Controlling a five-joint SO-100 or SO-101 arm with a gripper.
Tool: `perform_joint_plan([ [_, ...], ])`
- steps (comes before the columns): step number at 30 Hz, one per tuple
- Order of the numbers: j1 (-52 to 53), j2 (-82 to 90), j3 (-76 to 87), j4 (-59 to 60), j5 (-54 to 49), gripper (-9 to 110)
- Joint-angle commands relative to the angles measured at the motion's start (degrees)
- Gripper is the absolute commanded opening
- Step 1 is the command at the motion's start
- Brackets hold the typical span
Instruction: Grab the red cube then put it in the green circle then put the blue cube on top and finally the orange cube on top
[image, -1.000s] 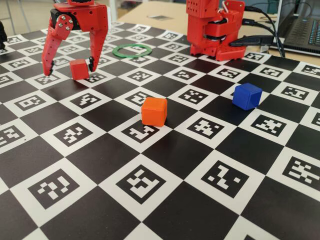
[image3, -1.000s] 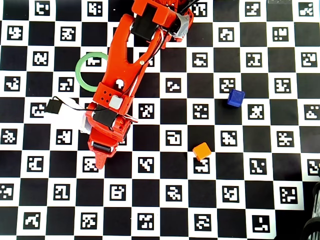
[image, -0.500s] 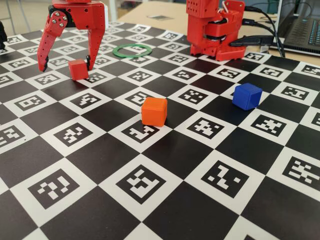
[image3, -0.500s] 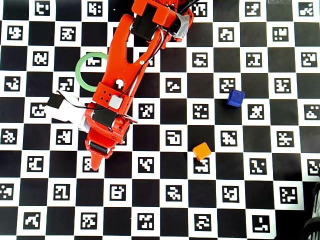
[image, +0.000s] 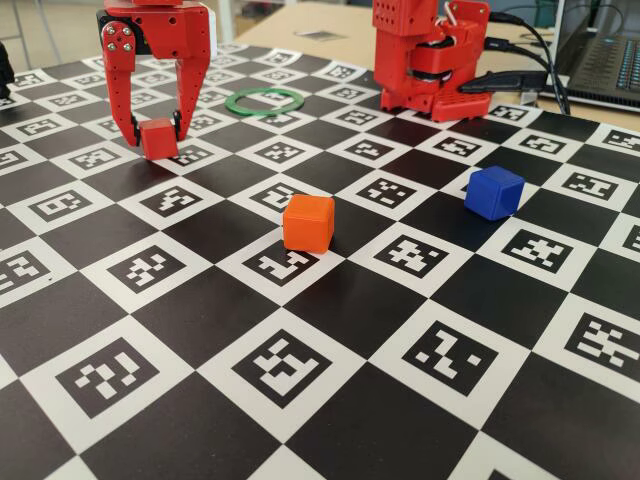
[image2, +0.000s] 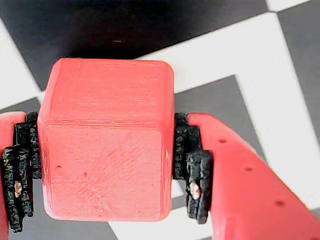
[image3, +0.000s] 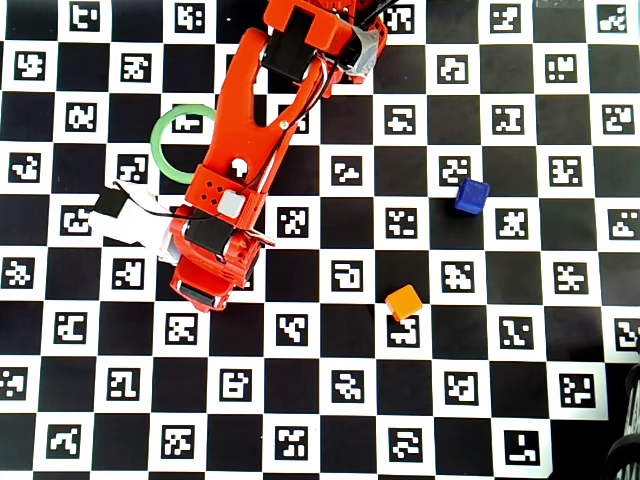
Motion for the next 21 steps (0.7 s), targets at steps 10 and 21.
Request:
perform_joint_plan([
  [10,6.2,14.5,-11.3,18.0,-10.8,3],
  [21,16.3,39.8,12.8,21.0,-35.0,3],
])
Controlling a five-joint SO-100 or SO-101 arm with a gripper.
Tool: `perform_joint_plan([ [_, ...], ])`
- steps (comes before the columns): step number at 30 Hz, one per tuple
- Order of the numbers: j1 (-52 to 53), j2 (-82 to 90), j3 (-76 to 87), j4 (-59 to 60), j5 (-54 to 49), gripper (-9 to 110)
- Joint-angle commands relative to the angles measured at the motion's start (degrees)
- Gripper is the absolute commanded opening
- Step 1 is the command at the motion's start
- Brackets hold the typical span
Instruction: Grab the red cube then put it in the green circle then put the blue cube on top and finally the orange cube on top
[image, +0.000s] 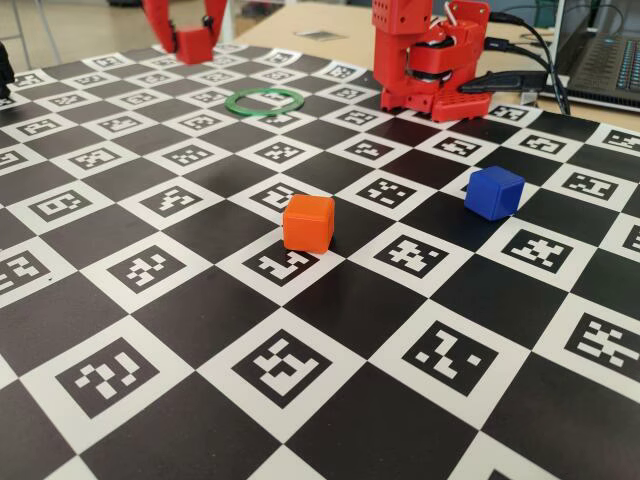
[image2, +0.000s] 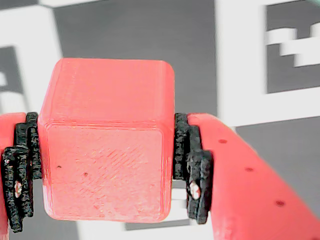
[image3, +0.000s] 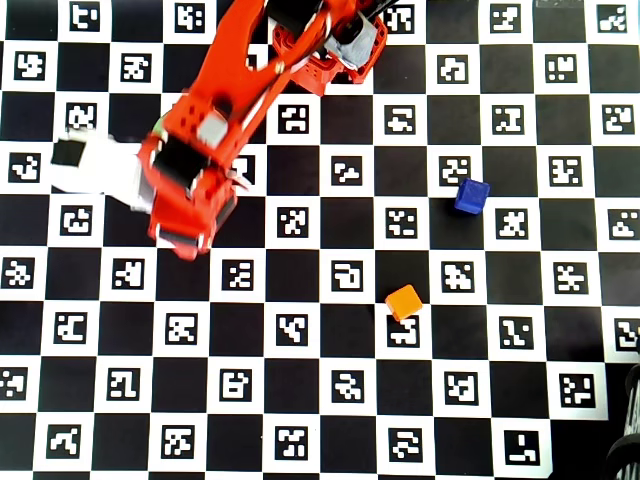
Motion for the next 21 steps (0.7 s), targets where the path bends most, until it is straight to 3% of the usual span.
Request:
perform_joint_plan([
  [1,5.4,11.7,3.1,0.8,-8.4,3],
  [12,19.0,13.4,9.5,-2.6,-24.0,3],
  [21,22.0,14.9,16.5,-5.3,-28.6,3],
])
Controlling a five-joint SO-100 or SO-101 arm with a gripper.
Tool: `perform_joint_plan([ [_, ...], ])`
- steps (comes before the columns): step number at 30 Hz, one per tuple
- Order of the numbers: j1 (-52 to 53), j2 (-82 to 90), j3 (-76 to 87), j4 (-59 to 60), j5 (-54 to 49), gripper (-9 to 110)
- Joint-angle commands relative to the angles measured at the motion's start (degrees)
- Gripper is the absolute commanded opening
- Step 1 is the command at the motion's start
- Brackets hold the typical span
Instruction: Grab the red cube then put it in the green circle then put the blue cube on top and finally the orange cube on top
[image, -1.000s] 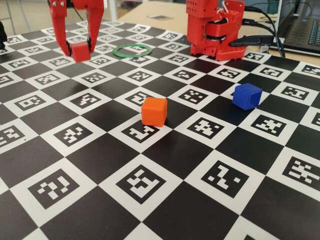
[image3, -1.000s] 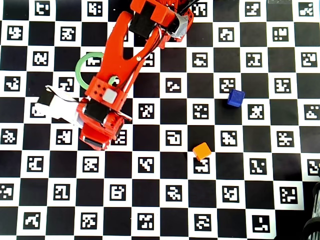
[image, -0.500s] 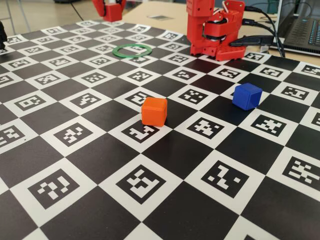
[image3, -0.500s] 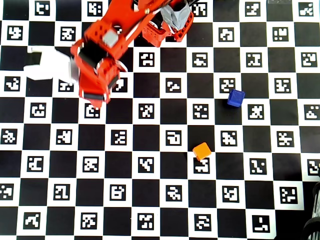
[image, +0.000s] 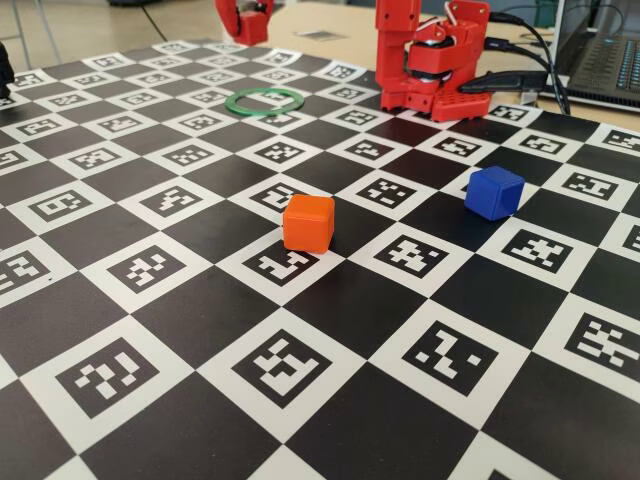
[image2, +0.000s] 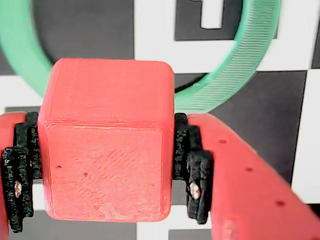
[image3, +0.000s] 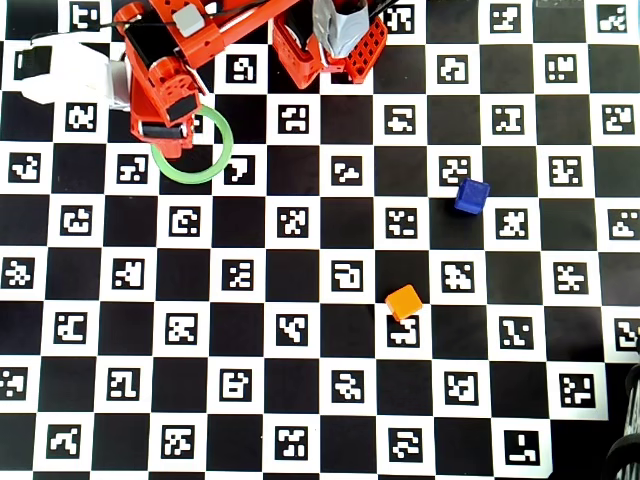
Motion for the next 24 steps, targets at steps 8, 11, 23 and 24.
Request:
perform_joint_plan([
  [8,0.2,6.2,8.0,-9.3,-1.2,3],
  [11,0.4,6.2,10.5,-12.3,-1.3,3],
  [23,1.5,10.0,17.7,-18.7,-1.8,3],
  [24,1.5,10.5,18.2,-19.2,-1.8,3],
])
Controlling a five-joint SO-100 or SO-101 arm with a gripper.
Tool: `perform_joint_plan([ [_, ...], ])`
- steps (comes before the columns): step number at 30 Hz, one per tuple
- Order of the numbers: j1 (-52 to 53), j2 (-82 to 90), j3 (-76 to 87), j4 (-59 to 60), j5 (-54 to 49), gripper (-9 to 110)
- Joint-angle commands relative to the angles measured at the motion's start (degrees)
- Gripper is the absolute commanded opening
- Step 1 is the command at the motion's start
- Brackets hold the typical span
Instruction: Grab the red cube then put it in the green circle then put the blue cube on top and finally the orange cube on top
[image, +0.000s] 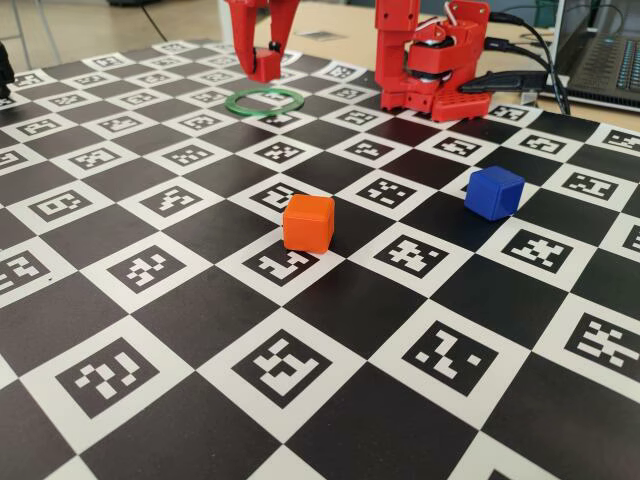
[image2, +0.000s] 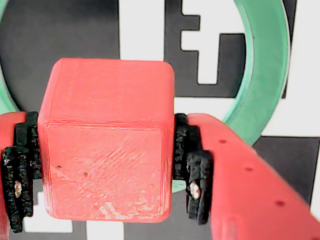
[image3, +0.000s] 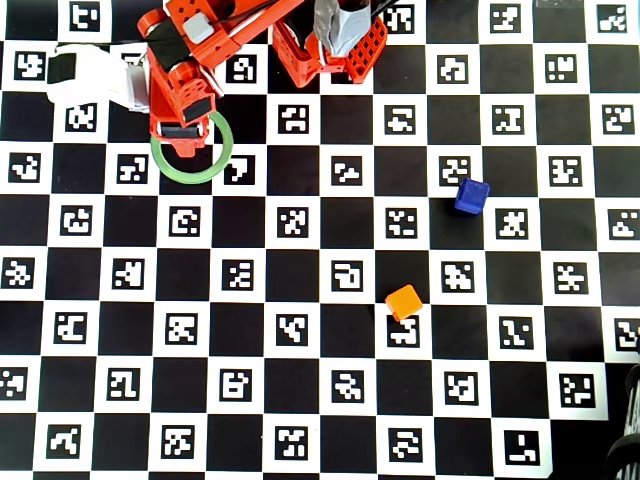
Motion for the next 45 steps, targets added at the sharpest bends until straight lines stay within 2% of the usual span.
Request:
perform_joint_plan([
  [1,1.0,4.7,0.4,-1.9,-0.8,3],
  [27,0.2,7.6,8.4,-9.1,0.9,3],
  [45,-0.6,3.0,6.9,-10.9,1.8,3],
])
